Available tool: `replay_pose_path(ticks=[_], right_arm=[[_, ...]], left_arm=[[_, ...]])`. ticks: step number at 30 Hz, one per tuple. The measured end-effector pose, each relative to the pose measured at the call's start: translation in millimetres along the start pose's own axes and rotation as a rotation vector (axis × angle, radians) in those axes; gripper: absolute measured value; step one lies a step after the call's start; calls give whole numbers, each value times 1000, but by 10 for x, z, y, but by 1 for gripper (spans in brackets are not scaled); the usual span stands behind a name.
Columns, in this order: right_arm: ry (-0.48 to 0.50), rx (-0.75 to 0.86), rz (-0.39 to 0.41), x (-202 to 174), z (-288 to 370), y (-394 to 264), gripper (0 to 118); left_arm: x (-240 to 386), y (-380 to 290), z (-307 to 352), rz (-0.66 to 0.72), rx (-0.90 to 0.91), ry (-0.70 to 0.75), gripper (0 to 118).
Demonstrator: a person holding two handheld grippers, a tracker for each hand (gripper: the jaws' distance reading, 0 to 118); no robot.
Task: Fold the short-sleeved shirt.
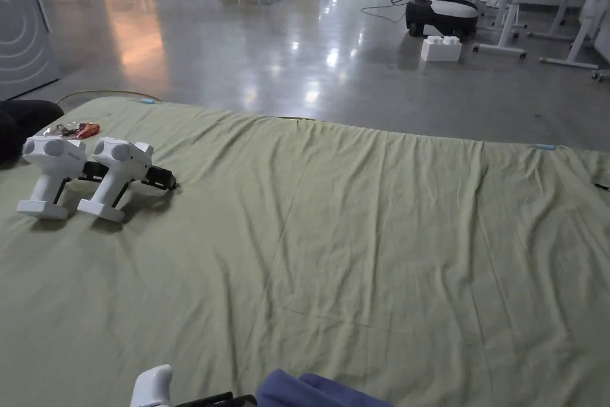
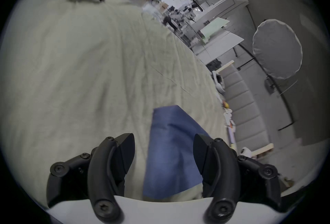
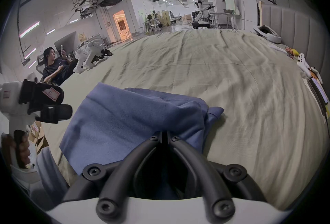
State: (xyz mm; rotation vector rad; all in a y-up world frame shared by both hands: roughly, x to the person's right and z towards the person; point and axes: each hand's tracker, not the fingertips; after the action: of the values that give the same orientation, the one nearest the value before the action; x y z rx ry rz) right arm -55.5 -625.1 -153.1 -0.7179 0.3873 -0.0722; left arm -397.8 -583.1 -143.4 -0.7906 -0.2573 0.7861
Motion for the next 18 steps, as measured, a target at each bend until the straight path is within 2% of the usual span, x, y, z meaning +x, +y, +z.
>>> replay_pose_path(ticks=[4, 7, 9, 10, 15, 16, 17, 18], right_arm=[[4, 10, 5, -7, 9, -17, 7], [4, 8, 7, -9, 19, -26, 7], [4, 7, 10, -10, 20, -28, 7], [4, 8, 12, -10, 23, -30, 7], [-3, 7, 26, -26, 30, -27, 7], [-5, 7, 27, -28, 29, -25, 7], [-9, 7, 30, -37, 29, -22, 7], [-18, 8, 42, -58, 35, -23, 7]], left_arm=[[-53, 125, -309, 39, -181, -135, 81], [-146, 126, -605, 48, -297, -111, 81], [-226, 94, -708, 81, -353, -148, 81], [-226, 108, -695, 98, -300, -233, 81], [-353, 126, -800, 174, -328, -325, 79], [-352, 115, -811, 166, -330, -317, 74], [-328, 97, -813, 157, -331, -308, 61], [-273, 74, -779, 114, -323, -269, 28]])
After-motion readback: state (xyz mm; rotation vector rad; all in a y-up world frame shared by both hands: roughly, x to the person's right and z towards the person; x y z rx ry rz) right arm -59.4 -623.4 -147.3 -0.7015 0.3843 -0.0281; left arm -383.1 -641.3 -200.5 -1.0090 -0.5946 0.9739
